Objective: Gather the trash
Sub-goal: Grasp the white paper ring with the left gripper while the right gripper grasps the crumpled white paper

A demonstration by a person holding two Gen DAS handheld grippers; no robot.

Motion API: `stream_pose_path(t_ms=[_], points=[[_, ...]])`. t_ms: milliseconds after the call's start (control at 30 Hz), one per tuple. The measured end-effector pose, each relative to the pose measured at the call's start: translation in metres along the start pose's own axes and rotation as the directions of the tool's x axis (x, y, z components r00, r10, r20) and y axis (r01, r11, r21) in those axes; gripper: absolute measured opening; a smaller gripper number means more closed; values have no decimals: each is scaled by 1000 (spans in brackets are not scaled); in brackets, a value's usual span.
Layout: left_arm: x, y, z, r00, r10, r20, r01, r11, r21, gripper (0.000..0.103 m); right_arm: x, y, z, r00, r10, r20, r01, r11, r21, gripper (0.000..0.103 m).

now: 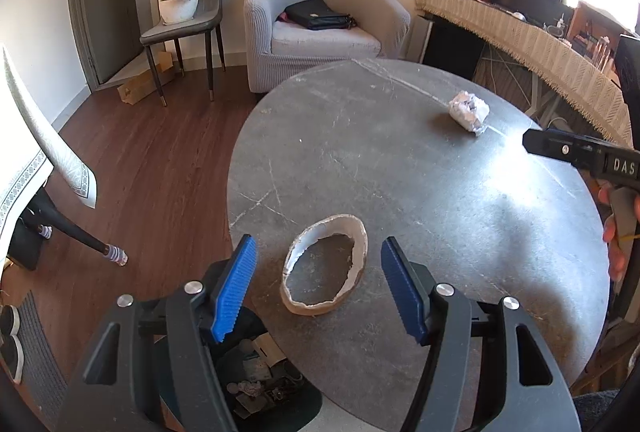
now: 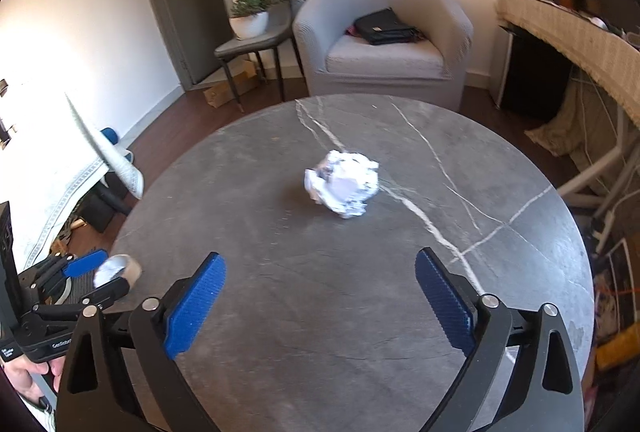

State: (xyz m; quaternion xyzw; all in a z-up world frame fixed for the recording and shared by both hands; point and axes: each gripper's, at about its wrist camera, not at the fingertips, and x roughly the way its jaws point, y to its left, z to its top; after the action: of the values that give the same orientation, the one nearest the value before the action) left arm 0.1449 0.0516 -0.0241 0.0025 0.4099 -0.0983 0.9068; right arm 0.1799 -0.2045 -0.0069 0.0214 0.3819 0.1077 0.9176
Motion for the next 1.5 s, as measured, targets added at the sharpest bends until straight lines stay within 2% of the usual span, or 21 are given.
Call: stream_pose_path(t_ms=[167,300,567,967,1067,1233,1300,1500], points=[[10,-5,0,1000,3,-13,-3,1000,15,58,8,-9,6,999,-31,-11,31,999,24,98],[11,-11,3,1000,4,-9,-4,1000,15,46,18,-9,11,998,-67,-18,68,997,21,98],[7,-9,11,999,-45,22,45,999,7,45,35,-5,25,995,-100,-15,100,995,12,98],[10,26,34,996,-75,49,78,995,-69,45,68,4,45,989,-143,-35,142,989,-28,97],[16,31,37,996,-74,40,77,994,-74,45,76,4,50,985,-164,-49,162,986,-44,89],[21,35,41,997,-74,36,77,994,-79,45,88,4,51,978,-187,-94,181,981,-69,59],[21,37,42,996,-81,36,84,993,-87,45,90,5,48,976,-190,-104,182,980,-80,52],[12,35,41,995,-90,45,95,990,-107,45,71,15,42,985,-152,-79,143,985,-101,50]])
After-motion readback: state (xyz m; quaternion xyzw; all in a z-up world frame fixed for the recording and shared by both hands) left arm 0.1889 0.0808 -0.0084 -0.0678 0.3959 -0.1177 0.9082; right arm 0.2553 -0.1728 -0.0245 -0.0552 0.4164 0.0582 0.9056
